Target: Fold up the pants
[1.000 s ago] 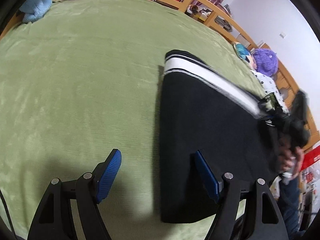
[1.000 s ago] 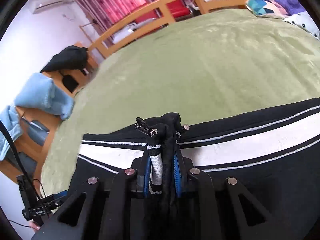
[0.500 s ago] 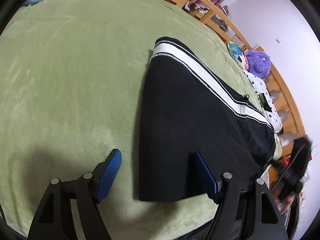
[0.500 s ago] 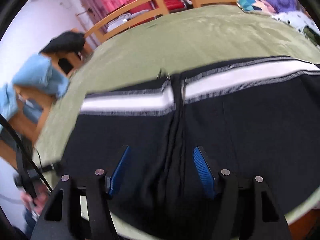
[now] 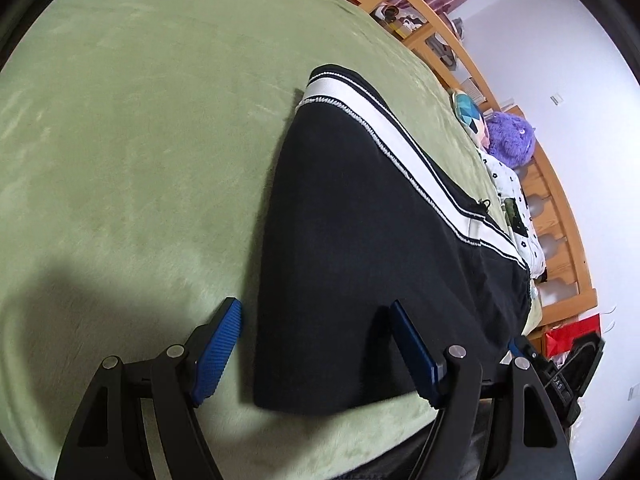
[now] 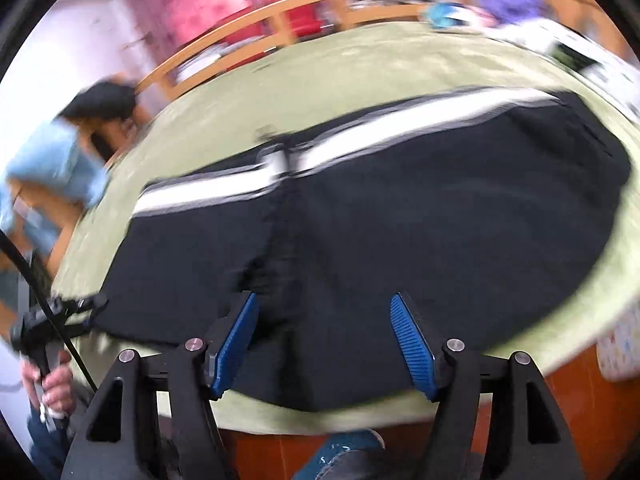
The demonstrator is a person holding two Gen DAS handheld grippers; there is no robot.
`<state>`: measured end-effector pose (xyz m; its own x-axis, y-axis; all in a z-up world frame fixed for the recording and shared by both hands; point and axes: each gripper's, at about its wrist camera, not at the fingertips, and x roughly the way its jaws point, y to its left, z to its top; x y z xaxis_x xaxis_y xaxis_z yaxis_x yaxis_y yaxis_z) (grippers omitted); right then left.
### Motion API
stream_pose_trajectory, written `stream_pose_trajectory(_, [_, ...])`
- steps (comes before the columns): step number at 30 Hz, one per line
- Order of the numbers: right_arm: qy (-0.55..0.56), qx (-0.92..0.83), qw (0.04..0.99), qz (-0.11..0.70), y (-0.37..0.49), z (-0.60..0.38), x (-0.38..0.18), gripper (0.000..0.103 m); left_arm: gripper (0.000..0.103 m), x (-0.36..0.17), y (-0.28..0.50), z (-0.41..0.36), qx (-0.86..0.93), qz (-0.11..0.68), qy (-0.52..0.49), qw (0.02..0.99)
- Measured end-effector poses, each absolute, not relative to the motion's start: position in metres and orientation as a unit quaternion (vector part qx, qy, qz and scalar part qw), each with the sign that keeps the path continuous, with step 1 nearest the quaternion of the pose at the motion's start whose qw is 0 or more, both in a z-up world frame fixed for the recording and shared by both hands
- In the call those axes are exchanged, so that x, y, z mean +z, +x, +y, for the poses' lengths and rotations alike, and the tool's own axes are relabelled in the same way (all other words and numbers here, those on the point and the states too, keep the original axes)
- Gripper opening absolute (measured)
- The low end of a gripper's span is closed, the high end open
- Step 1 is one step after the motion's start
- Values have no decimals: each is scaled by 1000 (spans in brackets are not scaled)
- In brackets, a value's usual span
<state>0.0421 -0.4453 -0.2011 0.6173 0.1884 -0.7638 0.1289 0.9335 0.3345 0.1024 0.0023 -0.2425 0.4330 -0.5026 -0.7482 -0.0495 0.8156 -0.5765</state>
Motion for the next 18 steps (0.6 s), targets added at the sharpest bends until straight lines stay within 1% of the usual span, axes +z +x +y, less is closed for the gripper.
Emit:
stream_pose_trajectory(4, [247,23,865,437,27,-472,-204,68,74,-241,122,-5,-142,513,-258,806])
stream_pose_trajectory(7, [211,-18,882,421,20,-484,-199,68,74,-240,138,-16,-139,522,-233,809])
stream_pose_trajectory(9, [213,-77,883,411,19,-508,-200,68,74,-238,144,-22,-137,524,-213,814])
stream_pose_trajectory(12, [286,-90,862,409,24,-554,-213,68,73,-236,150,-30,-134,521,-181,823])
stream_pose_trajectory(16, [326,-105,840,422,41,-587,-235,69,72,-235,154,-37,-125,522,-156,829])
stream_pose_trajectory(18, [342,-110,830,426,48,-597,-248,69,70,-235,155,-37,-127,521,-151,831])
